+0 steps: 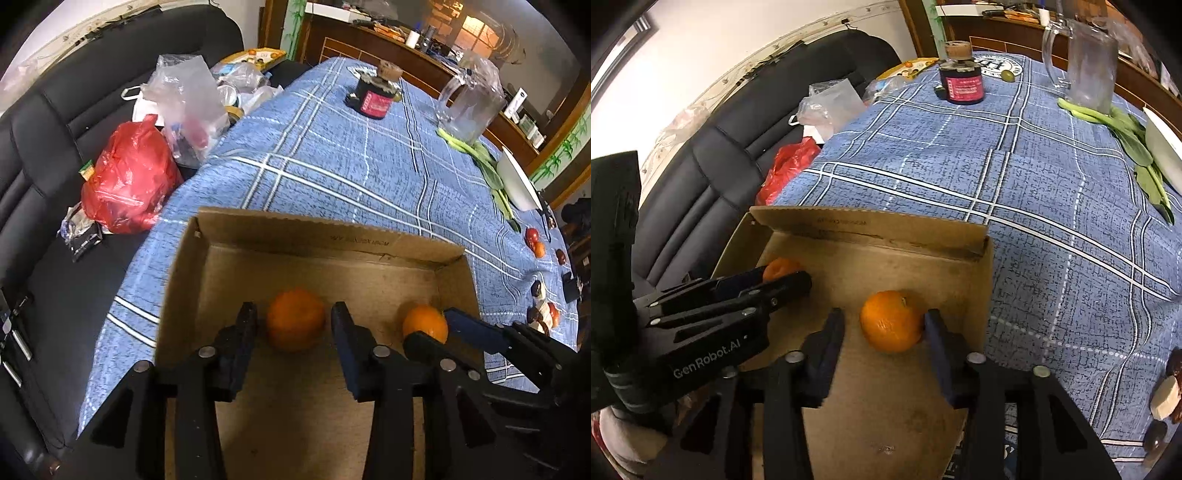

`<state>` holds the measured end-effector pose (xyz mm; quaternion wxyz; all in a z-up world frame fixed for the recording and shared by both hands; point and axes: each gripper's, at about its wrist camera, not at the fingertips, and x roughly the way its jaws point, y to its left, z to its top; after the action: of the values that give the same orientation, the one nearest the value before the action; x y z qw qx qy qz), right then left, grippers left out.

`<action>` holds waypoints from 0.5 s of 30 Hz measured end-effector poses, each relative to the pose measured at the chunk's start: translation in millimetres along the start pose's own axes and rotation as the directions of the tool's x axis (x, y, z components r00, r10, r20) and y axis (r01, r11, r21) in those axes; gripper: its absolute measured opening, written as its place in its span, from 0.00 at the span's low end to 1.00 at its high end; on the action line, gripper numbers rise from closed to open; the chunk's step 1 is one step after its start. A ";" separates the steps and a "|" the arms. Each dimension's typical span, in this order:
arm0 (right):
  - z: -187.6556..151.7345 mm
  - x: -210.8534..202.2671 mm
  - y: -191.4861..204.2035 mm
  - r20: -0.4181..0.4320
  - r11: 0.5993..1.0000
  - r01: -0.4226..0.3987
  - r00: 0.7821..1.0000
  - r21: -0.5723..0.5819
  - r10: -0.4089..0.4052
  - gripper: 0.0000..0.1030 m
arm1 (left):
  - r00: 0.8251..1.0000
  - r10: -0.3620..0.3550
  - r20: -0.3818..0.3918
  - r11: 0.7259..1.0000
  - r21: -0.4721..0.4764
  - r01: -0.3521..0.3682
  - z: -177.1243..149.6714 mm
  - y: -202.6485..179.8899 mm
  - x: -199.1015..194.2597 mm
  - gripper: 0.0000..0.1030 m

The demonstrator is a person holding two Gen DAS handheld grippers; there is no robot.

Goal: Organize fruits
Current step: 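Carry the orange into the cardboard box and open the left gripper, then grasp the white yam piece with the left gripper while the right grasps the rice ball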

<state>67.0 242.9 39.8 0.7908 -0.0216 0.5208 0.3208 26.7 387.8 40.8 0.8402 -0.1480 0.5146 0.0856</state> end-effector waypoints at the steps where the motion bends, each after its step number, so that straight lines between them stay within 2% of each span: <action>1: 0.9 -2.4 0.8 0.007 1.000 0.004 1.000 -0.006 -0.004 0.51 | 1.000 0.003 0.007 1.000 -0.005 -0.003 0.3 0.7 -4.0 0.40; 5: -0.3 -23.2 -1.4 0.045 1.000 -0.006 0.999 0.001 0.005 0.51 | 0.999 0.016 0.043 0.999 -0.040 -0.015 -0.8 3.4 -24.2 0.46; 8: -7.1 -45.2 -13.2 0.081 0.998 -0.028 0.996 0.056 0.024 0.53 | 0.998 0.001 0.061 0.997 -0.079 0.004 -6.4 2.6 -40.7 0.49; 10: -16.2 -61.1 -25.9 0.105 0.994 -0.036 0.994 0.103 0.025 0.56 | 0.998 -0.021 0.065 0.994 -0.107 0.028 -13.2 -0.5 -50.7 0.49; 15: -56.4 -106.7 -73.3 0.159 0.973 -0.020 0.987 0.228 -0.017 0.57 | 0.995 -0.079 0.065 0.988 -0.130 0.087 -32.2 -20.4 -67.8 0.51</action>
<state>33.3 112.2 81.4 0.8270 0.0961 0.4891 0.2600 -25.2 358.3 90.7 0.8464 -0.2222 0.4758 0.0888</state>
